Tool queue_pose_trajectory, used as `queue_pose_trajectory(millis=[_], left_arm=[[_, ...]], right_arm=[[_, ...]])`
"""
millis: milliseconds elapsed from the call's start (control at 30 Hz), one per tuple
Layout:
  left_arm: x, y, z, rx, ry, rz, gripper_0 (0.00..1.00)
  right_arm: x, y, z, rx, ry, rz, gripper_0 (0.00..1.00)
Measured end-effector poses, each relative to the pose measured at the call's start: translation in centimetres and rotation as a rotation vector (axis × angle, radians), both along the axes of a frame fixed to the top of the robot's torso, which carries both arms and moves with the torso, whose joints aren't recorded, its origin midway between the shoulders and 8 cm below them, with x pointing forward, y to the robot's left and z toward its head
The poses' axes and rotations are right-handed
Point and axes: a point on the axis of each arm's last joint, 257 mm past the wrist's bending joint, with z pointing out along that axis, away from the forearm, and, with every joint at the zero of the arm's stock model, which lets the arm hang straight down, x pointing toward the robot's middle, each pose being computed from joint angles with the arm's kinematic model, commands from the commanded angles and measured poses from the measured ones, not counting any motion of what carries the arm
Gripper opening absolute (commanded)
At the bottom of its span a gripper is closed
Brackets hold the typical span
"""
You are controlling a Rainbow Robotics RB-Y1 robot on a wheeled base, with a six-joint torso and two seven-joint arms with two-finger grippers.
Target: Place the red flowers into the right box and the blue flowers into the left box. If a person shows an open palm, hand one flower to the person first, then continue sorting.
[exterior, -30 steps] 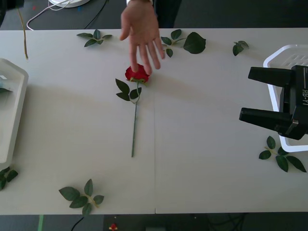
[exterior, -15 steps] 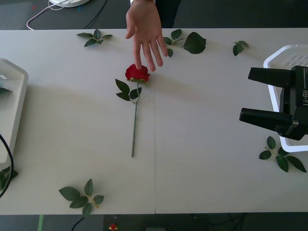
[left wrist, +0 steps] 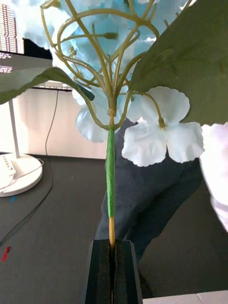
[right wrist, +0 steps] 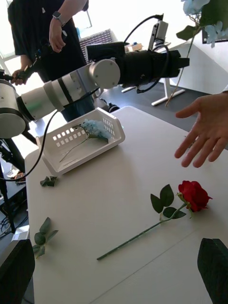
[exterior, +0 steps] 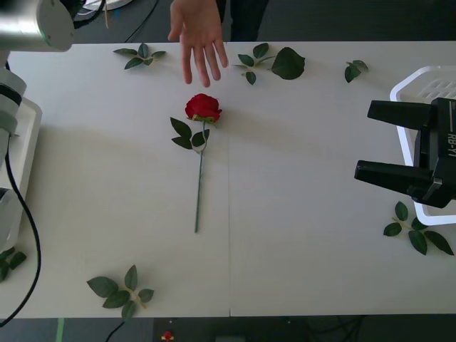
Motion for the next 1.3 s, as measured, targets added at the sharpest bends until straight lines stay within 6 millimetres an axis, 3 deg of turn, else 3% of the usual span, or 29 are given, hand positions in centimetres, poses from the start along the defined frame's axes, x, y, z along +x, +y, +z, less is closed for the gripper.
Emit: queue_pose_trajectory(millis=[1300], left_arm=[[-0.2,-0.3,1.7,-0.013,-0.05,-0.005,0.0]], right_arm=[[0.0,0.0,0.0,0.0,0.0,0.0,1.0]])
